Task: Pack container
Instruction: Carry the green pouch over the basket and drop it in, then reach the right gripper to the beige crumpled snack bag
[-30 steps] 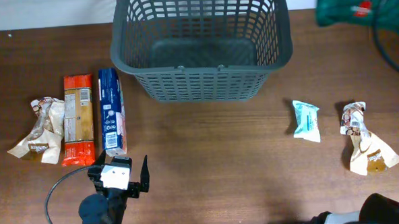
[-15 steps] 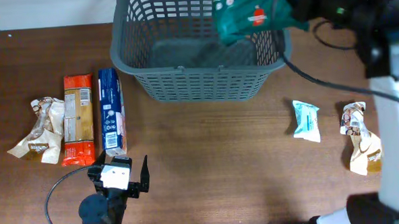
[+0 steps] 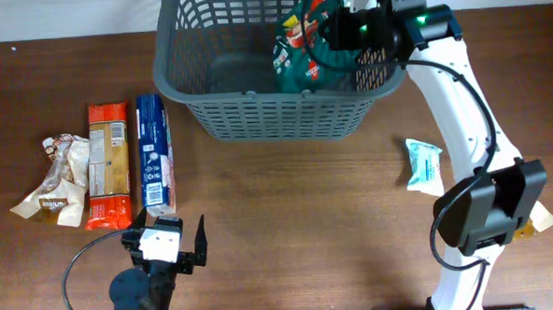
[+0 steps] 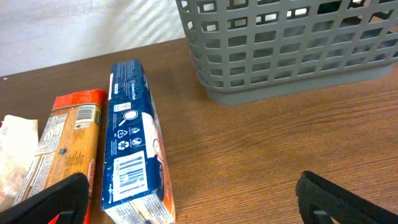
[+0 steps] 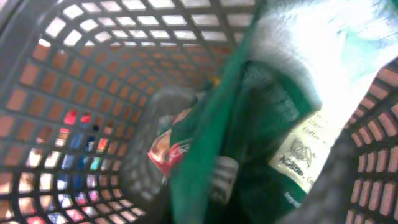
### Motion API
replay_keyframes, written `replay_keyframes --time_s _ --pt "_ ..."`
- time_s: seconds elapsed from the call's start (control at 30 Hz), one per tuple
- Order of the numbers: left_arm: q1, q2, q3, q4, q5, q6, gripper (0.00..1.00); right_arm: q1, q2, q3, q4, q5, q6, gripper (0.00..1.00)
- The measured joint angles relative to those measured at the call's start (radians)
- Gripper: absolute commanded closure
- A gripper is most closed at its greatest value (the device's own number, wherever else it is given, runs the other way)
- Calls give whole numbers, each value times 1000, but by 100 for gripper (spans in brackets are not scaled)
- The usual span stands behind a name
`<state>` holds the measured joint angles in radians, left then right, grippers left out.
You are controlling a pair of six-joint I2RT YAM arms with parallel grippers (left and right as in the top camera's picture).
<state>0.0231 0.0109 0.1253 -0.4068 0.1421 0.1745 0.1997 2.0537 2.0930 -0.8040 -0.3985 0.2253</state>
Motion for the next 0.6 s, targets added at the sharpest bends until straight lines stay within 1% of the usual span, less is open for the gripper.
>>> replay_keyframes --time_s 0.07,0.2,0.27,0.37,0.4,0.43,0.47,0.57,0.6 --pt "0 0 0 0 0 0 1 3 -2 11 -16 32 -17 62" --pt "0 0 0 0 0 0 1 3 -15 13 -34 60 -25 50" --pt "0 0 0 0 0 0 1 -2 -48 18 -56 70 -26 47" --pt "0 0 0 0 0 0 1 -10 -135 99 -164 128 -46 41" --pt "0 0 0 0 0 0 1 -13 -177 141 -197 162 -63 39" --pt "0 0 0 0 0 0 1 -15 -224 204 -273 237 -90 39" --pt "0 0 0 0 0 0 1 -18 -283 259 -314 318 -120 37" --pt "0 0 0 0 0 0 1 -100 -402 288 -335 467 -165 23" --pt "0 0 0 0 0 0 1 -185 -440 270 -328 509 -183 20"
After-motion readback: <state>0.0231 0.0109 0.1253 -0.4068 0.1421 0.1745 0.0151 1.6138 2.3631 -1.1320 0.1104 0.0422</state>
